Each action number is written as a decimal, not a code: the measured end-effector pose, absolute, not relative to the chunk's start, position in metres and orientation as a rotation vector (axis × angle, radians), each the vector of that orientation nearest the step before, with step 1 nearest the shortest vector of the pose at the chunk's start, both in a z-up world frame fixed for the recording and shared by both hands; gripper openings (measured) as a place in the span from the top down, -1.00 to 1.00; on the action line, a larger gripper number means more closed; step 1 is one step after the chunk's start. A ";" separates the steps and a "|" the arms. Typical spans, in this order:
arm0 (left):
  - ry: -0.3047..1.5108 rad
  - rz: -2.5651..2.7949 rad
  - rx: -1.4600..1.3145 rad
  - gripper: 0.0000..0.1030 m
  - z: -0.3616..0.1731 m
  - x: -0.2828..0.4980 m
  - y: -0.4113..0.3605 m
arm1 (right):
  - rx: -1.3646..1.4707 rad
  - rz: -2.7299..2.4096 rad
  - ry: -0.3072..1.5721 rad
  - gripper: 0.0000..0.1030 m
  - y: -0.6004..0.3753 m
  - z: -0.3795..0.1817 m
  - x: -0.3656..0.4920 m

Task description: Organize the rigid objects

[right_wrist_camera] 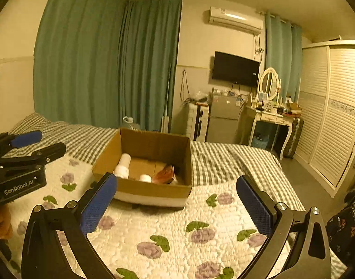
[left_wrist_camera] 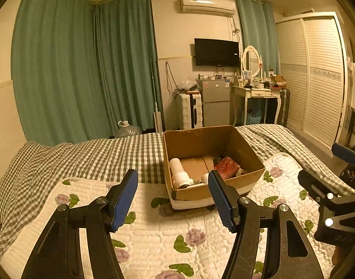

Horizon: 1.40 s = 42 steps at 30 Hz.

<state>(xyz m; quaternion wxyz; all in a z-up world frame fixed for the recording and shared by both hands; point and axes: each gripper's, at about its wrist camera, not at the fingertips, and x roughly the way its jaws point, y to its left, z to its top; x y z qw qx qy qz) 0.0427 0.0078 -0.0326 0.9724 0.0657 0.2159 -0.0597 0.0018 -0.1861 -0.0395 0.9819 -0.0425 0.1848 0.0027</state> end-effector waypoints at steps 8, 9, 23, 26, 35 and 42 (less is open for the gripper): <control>0.452 -0.124 0.122 -0.28 -0.036 0.043 0.010 | -0.069 0.002 0.384 -1.00 -0.191 -0.043 0.003; 0.453 -0.124 0.121 -0.28 -0.036 0.043 0.010 | -0.068 0.002 0.385 -1.00 -0.192 -0.043 0.003; 0.458 -0.120 0.122 -0.28 -0.037 0.043 0.012 | -0.073 0.002 0.391 -1.00 -0.189 -0.043 0.005; 0.459 -0.117 0.120 -0.28 -0.038 0.043 0.013 | -0.074 0.004 0.392 -1.00 -0.188 -0.043 0.005; 0.458 -0.116 0.118 -0.28 -0.038 0.043 0.014 | -0.073 0.006 0.396 -1.00 -0.189 -0.044 0.003; 0.452 -0.116 0.125 -0.28 -0.036 0.043 0.014 | -0.072 0.006 0.400 -1.00 -0.189 -0.045 0.003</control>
